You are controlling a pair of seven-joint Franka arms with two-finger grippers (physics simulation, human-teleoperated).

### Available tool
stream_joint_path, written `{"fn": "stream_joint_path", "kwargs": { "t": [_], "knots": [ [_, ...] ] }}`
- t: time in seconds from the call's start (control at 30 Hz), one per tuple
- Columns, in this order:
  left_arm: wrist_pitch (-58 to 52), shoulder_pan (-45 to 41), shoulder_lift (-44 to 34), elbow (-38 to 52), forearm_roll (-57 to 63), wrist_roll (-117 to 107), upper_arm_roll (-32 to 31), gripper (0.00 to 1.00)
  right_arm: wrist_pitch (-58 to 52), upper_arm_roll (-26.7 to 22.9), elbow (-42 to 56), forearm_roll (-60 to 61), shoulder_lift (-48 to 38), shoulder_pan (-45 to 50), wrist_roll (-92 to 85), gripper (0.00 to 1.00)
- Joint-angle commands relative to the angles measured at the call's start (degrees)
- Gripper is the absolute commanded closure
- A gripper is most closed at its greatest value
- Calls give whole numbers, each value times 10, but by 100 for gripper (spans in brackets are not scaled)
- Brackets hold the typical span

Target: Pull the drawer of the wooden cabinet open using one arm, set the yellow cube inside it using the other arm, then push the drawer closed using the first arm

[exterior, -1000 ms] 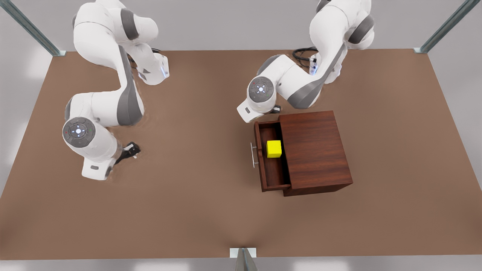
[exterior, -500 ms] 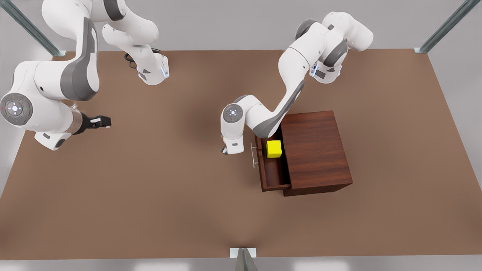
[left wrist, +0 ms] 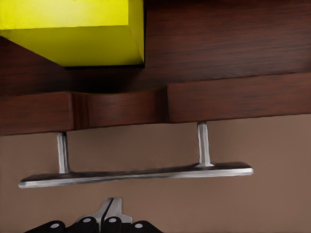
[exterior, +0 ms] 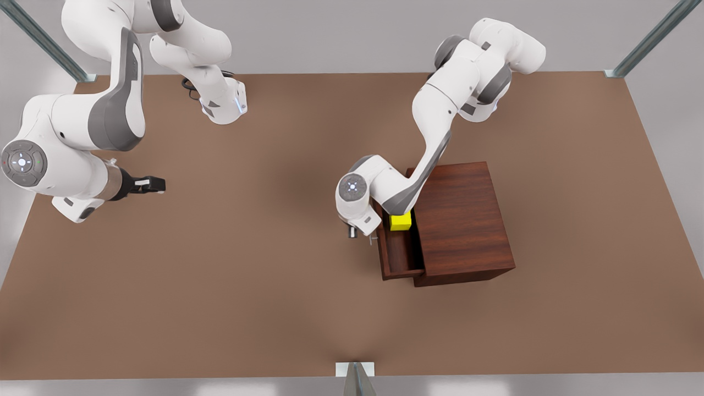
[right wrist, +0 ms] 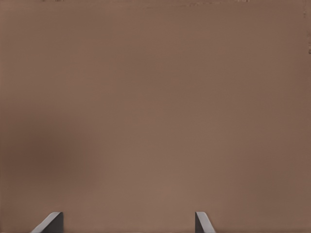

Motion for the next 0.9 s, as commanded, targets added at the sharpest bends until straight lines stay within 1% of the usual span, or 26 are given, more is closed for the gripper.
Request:
{"fn": "stream_joint_path", "kwargs": {
  "t": [0.0,0.07,0.17,0.37,0.5,0.67,0.87],
  "knots": [
    [-5,2,-1,-6,1,-150,-1,79,5,0,0,2,-1,0,37,0],
    [-9,13,-1,-17,1,-112,-17,79,5,1,0,4,-1,-4,37,0],
    [-9,15,-1,-19,1,-111,-18,79,24,0,-14,7,-18,-6,35,0],
    [-31,37,-5,-22,3,-92,-25,79,26,-2,-13,5,-17,-6,35,0],
    [-40,61,-5,-27,13,-80,-44,79,26,-2,-13,7,-17,-6,35,0],
    [-49,106,-11,-29,37,-71,-93,79,25,-1,-14,7,-17,-7,34,0],
    [-66,134,-19,-35,42,-58,-103,79,24,-2,-15,7,-17,-7,33,0]
  ]
}}
